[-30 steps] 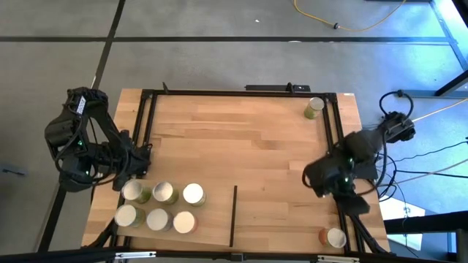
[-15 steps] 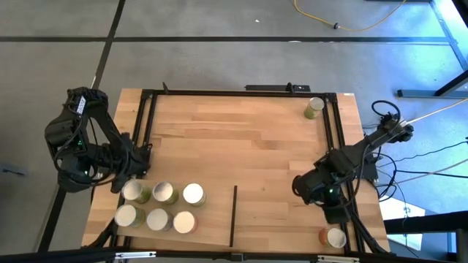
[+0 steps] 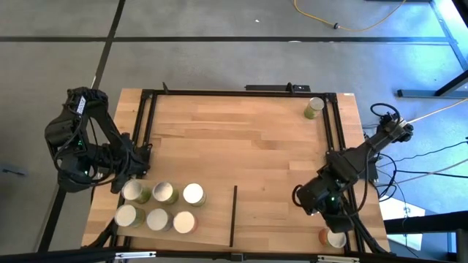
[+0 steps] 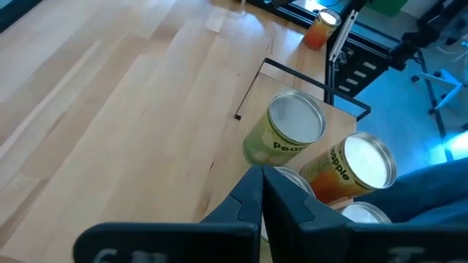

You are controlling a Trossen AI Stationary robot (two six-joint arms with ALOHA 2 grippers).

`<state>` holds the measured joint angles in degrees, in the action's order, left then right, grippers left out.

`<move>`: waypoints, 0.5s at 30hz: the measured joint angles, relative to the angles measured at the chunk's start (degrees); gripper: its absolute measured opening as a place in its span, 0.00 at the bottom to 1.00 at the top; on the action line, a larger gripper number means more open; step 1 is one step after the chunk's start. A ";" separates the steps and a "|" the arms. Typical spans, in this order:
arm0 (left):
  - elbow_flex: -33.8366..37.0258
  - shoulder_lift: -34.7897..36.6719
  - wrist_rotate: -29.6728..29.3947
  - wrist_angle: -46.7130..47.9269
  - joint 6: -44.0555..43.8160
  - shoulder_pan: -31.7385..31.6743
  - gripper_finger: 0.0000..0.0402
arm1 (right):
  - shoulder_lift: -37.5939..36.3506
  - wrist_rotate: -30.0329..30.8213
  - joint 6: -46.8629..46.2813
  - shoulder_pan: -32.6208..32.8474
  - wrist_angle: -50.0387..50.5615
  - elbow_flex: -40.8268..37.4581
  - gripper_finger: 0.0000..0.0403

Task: Pick and place cans onto a shelf
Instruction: Put the canned pineapple on the shelf

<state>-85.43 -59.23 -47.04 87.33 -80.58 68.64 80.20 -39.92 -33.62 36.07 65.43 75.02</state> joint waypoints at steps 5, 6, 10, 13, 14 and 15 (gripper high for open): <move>0.00 0.00 -0.43 -0.97 0.00 0.00 0.00 | 0.00 4.81 0.42 -0.07 -0.01 0.00 0.06; 0.00 0.00 -0.43 -1.23 0.00 0.00 0.00 | 0.00 6.17 0.43 -0.07 0.07 0.00 0.07; 0.00 0.00 -0.45 -1.98 -0.27 0.02 0.00 | -0.02 8.89 1.08 0.46 0.14 -0.61 0.10; 0.00 0.00 -0.44 -2.64 -0.26 0.00 0.00 | 0.00 8.93 1.04 1.87 0.45 -2.68 0.10; 0.00 0.01 -0.45 -2.90 -0.26 0.00 0.00 | 0.00 8.90 1.11 2.47 0.37 -3.37 0.10; 0.00 -0.02 -0.45 -3.19 -0.26 0.00 0.00 | -0.01 8.87 1.13 3.13 0.33 -4.23 0.10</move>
<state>-85.43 -59.24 -47.48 84.14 -80.84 68.64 80.20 -31.05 -32.49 39.21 65.76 70.80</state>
